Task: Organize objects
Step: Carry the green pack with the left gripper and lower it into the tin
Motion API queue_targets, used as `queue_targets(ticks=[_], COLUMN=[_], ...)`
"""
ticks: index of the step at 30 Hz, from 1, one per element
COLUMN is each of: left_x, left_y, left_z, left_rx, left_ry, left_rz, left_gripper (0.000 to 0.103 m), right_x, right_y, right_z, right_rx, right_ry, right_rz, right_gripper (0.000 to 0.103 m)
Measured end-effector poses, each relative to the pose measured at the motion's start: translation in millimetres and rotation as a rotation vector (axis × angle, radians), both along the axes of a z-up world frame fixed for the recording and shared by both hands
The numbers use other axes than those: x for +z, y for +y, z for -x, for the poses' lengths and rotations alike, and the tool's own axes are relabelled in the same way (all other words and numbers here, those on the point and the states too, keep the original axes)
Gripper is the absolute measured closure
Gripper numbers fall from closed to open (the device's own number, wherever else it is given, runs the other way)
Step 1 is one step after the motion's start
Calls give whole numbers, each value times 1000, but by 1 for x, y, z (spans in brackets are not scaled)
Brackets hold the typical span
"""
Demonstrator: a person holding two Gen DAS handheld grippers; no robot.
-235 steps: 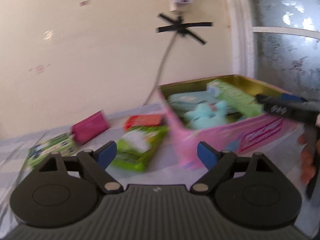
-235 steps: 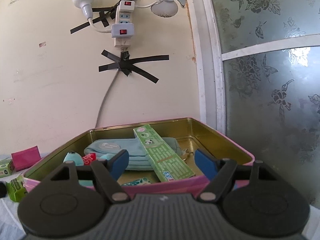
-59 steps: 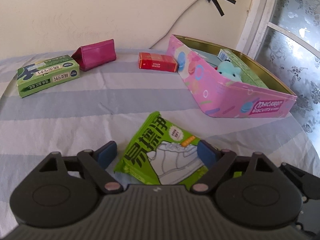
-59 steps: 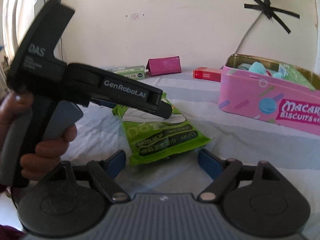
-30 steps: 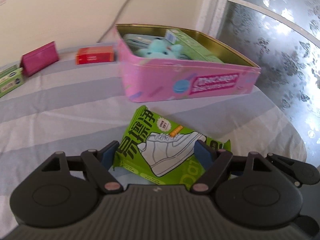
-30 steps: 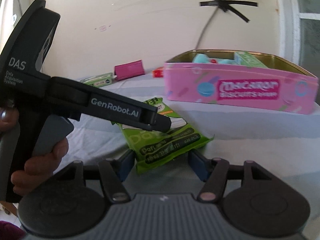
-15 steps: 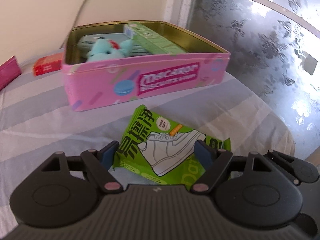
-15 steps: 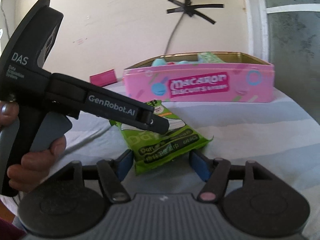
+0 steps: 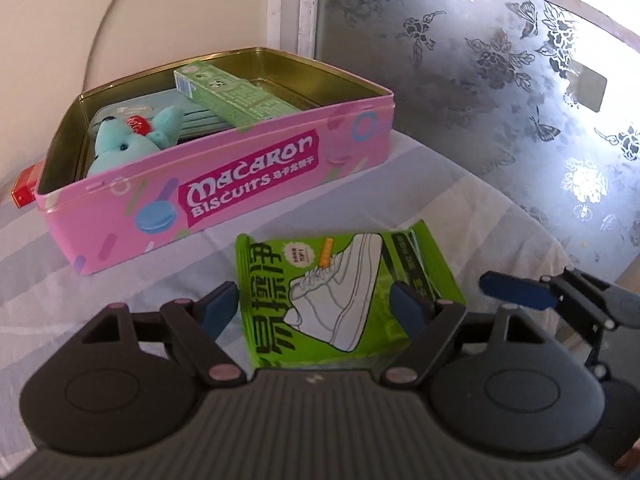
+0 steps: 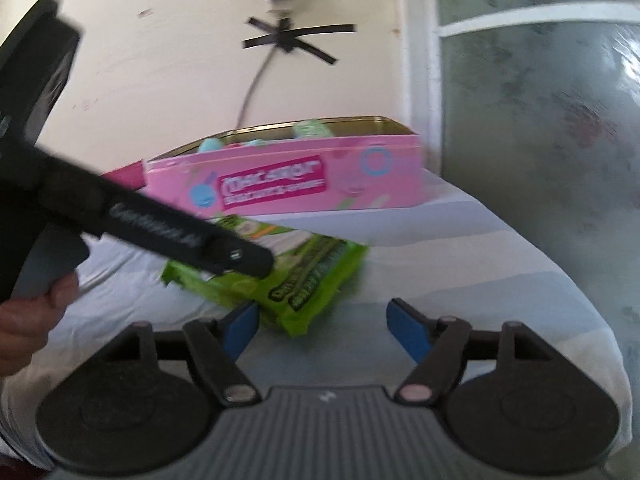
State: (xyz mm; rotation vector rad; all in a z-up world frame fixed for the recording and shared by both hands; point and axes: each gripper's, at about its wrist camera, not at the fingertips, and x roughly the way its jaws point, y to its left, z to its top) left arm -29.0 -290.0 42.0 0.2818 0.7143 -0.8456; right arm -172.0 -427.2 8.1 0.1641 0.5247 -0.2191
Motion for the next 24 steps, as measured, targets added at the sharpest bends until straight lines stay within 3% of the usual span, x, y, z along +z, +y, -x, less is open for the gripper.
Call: queue_targets(ticks=[9,14,19,24], left_x=[14,11,0,-5], left_y=[24,32,27,15], left_z=[-16,-35,-45,-34], left_rx=[66,76,53,-3], left_ry=[63,149,251,216], left_rz=[50,64,78,62], left_gripper=[14,14,15,20], right_x=[-1,-4,-3,-2], right_y=[-2,-6,-6,-6], right_z=[3,-7,-11,-13], right_rx=[34,44,65,86], right_ry=[-34,-30,-26,-19], right_rz=[-35,-95,-79,-59], right_gripper=[22,22,23,27])
